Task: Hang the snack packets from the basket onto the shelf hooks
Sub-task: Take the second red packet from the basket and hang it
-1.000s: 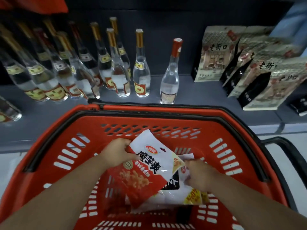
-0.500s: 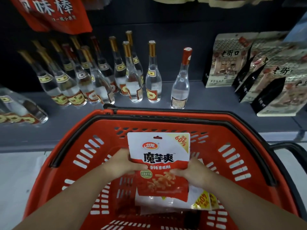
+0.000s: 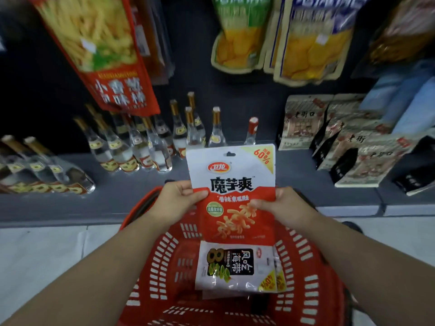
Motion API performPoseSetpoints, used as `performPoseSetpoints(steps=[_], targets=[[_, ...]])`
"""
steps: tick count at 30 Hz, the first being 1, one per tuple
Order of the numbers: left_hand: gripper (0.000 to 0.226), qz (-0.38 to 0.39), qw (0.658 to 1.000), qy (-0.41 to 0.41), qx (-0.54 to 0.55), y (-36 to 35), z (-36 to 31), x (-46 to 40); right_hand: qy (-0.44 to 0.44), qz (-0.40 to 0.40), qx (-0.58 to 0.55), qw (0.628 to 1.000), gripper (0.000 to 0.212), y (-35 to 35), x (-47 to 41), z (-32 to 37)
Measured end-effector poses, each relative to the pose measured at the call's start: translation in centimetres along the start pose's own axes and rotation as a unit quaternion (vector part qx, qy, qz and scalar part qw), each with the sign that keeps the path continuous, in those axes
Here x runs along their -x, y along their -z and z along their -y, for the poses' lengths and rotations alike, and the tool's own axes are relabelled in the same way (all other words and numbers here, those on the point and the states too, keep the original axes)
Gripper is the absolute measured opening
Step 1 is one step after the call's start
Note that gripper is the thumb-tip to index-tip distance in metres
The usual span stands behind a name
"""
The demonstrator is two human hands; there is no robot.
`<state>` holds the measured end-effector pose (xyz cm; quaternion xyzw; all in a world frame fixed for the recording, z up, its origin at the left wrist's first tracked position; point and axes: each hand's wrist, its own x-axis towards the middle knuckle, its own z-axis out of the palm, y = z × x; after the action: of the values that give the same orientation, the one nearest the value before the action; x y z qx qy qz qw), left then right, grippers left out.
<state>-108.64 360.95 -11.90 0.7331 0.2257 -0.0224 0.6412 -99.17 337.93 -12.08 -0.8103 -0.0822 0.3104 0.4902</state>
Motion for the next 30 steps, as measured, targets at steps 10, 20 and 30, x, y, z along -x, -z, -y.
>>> performPoseSetpoints(steps=[10, 20, 30], targets=[[0.011, -0.026, 0.995, -0.094, -0.001, 5.5, -33.9, 10.6, 0.068, -0.025, -0.025, 0.997, 0.022, 12.5, 16.5, 30.0], [0.004, -0.023, 0.974, -0.227, 0.011, 10.3, -65.5, 22.1, 0.154, -0.125, -0.071, 0.978, 0.02, 23.9, 33.0, 57.2], [0.017, 0.013, 0.959, -0.279, -0.042, 12.1, -75.9, 28.2, 0.202, -0.172, -0.072, 0.961, 0.019, 26.0, 40.3, 64.8]])
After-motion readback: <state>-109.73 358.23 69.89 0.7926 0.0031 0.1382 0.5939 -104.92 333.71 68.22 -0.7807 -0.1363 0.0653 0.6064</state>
